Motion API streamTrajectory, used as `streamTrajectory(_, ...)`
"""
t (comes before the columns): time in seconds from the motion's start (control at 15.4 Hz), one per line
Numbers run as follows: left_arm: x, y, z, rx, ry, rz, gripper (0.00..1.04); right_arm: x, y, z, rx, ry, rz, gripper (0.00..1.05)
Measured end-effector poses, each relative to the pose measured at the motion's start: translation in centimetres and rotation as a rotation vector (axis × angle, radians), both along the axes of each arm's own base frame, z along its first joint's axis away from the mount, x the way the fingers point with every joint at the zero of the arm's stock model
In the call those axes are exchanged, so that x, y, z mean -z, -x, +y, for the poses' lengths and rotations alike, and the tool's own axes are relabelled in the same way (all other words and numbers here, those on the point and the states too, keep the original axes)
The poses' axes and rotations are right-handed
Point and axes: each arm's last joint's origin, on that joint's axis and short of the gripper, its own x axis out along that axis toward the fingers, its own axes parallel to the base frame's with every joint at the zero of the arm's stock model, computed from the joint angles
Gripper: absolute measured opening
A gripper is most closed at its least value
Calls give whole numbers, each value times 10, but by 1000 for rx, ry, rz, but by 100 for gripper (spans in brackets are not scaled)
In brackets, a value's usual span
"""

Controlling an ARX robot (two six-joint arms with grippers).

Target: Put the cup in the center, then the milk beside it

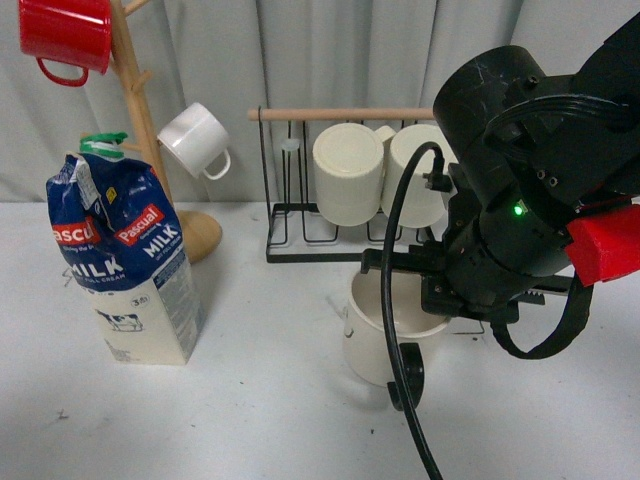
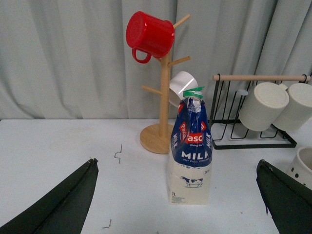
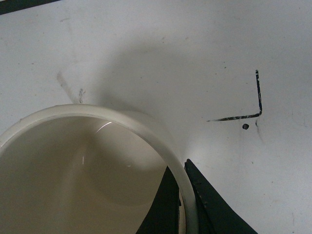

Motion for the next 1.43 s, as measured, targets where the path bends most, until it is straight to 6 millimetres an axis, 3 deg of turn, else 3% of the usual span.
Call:
streamTrajectory(0.26,0,0,0,0,0,0,98,-10,-18,7,11,-16,-28,3)
streamTrajectory(0.78,0,0,0,0,0,0,98,0,-29,9,15,-1,-5,3)
streamTrajectory(0.84,0,0,0,0,0,0,98,-1,-30,9,12,-5,-1,10)
streamTrajectory(1.04,0,0,0,0,0,0,98,-5,-35,11,8,-18,-14,44)
streamTrajectory(1.17,0,0,0,0,0,0,98,-10,-39,10,1,-42,-24,87)
streamTrajectory(1.23,0,0,0,0,0,0,98,-12,-39,11,-10,-66,-34,99)
streamTrajectory(1.3,0,0,0,0,0,0,98,-17,-37,8,-17,-91,-45,98)
streamTrajectory(1.43,0,0,0,0,0,0,98,-48,-30,0,-30,-163,-158,98)
